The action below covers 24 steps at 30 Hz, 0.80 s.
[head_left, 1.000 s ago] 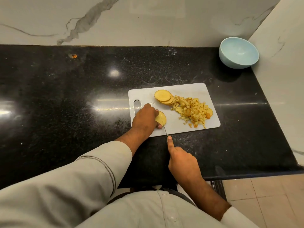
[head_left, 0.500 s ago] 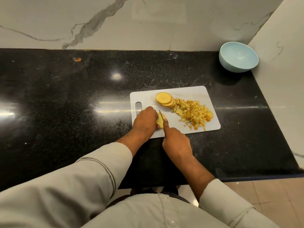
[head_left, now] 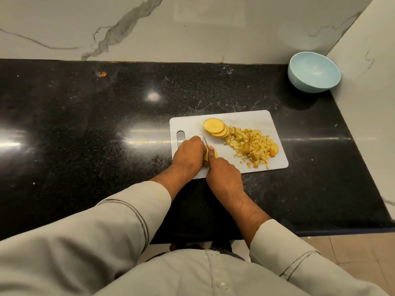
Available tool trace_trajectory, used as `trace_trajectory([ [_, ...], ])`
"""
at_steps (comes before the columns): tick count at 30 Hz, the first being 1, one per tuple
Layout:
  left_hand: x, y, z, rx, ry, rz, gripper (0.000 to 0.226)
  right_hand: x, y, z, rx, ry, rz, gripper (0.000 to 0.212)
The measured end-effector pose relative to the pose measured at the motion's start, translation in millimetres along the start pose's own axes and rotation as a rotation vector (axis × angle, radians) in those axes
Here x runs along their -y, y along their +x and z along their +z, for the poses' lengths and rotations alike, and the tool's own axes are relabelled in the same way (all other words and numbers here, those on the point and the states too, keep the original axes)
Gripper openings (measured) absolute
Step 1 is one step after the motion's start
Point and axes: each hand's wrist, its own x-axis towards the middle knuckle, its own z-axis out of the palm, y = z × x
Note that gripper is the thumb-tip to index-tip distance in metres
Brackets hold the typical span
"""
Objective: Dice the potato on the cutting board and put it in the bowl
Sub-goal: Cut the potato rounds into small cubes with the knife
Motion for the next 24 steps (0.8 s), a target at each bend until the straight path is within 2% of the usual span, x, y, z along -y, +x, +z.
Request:
trace_trajectory([
  [9, 0, 1, -1, -0.008, -0.020, -0.022, 0.013, 6, -2, -2, 0.030, -0.008, -0.014, 0.065],
  [18, 3, -1, -1, 0.022, -0.061, -0.023, 0.033, -12, -61, 12, 0.113, 0.013, 0.010, 0.073],
  [24, 4, -5, -1, -0.003, -0.035, 0.022, 0.023, -23, -106, 21, 0.099, 0.020, 0.014, 0.068],
])
